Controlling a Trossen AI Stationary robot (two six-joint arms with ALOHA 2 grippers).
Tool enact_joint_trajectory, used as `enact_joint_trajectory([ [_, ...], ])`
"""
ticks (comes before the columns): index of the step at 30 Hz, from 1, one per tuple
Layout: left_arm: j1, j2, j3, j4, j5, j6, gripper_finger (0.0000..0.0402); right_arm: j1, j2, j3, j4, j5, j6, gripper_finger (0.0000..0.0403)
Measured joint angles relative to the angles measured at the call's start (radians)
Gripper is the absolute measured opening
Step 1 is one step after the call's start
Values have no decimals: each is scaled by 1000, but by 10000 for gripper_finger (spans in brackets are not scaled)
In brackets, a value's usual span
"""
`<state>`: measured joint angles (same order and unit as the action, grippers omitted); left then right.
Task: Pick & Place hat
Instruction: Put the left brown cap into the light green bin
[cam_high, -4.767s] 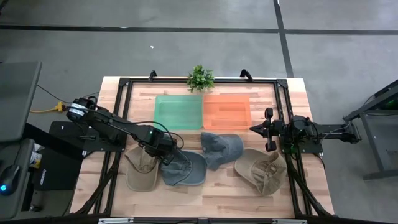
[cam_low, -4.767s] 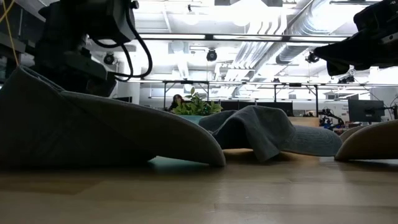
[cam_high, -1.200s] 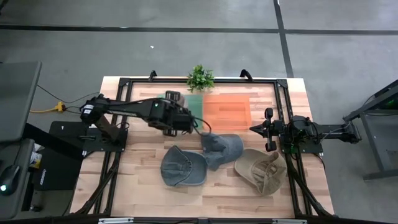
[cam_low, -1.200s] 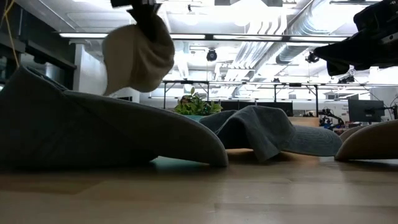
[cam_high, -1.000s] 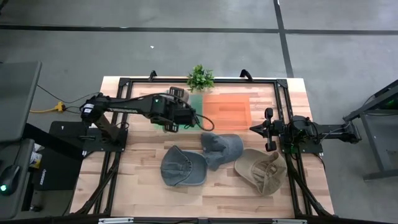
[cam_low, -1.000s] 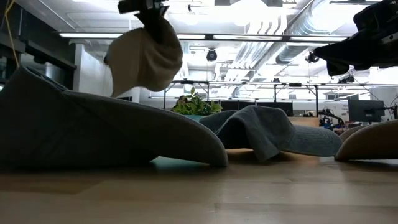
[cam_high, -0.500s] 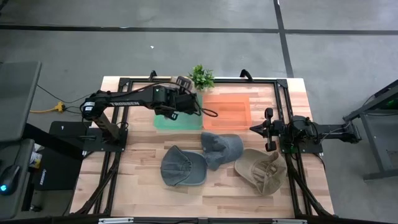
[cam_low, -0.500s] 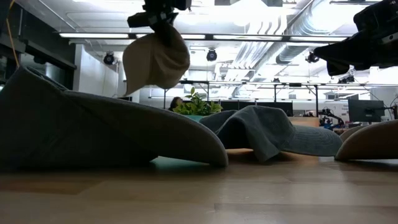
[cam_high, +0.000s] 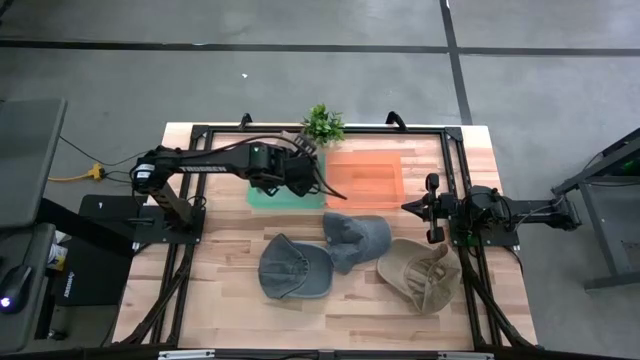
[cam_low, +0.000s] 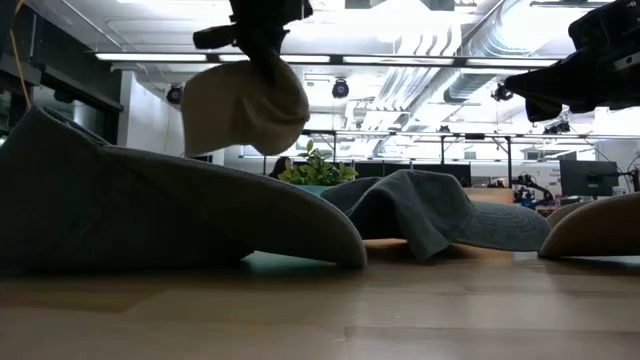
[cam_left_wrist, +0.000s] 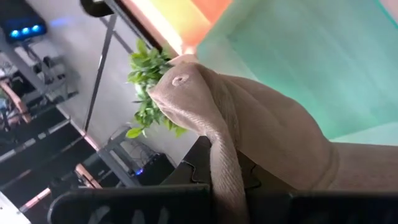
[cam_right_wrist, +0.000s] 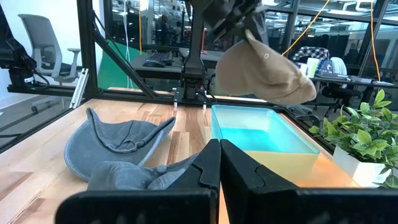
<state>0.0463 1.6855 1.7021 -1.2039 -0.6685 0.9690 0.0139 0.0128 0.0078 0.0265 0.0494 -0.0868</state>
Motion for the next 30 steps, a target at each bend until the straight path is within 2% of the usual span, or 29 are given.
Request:
enact_joint_trajectory([
  [6,0,0,-77,67,-7,83,0,0,0,0,0,0,0,1],
  [12,0,0,-149,154,-87,177,0,0,0,0,0,0,0,1],
  [17,-1,0,-209,172,-97,213,0,0,0,0,0,0,0,1],
  [30,0,0,-369,361,-122,309,0,0,0,0,0,0,0,1],
])
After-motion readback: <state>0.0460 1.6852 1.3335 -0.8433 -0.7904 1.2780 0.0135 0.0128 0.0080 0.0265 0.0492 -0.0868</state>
